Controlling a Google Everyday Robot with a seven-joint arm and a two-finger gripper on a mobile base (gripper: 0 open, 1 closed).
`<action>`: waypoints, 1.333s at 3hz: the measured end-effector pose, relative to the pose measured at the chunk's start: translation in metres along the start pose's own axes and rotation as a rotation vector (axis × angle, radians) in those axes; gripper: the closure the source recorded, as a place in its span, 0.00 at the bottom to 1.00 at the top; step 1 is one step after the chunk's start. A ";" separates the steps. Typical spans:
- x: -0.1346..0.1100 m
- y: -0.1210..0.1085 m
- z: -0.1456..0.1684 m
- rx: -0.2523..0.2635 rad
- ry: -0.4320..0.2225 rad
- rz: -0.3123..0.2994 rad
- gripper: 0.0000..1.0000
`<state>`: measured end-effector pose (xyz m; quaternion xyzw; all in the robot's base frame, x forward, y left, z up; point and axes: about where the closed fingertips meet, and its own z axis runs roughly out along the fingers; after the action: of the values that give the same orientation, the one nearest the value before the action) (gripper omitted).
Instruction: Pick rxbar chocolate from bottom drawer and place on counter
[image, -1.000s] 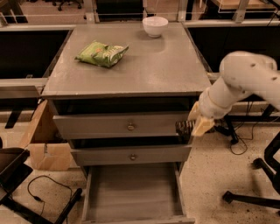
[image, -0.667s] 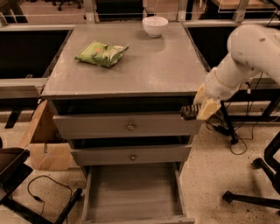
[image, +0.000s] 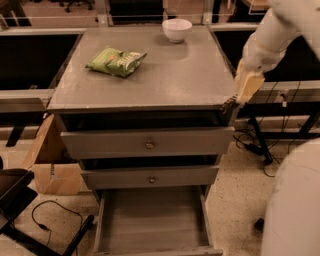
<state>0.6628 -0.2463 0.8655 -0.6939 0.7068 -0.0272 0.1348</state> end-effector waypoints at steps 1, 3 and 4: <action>-0.003 -0.039 -0.052 0.100 0.012 0.031 1.00; -0.008 -0.061 -0.077 0.179 0.009 0.040 0.73; -0.008 -0.061 -0.077 0.179 0.009 0.040 0.50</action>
Offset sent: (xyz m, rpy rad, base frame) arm 0.0563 -0.0229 0.1421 -0.0062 -0.1934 -0.0959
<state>0.7047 -0.2524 0.9544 -0.6648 0.7158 -0.0909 0.1936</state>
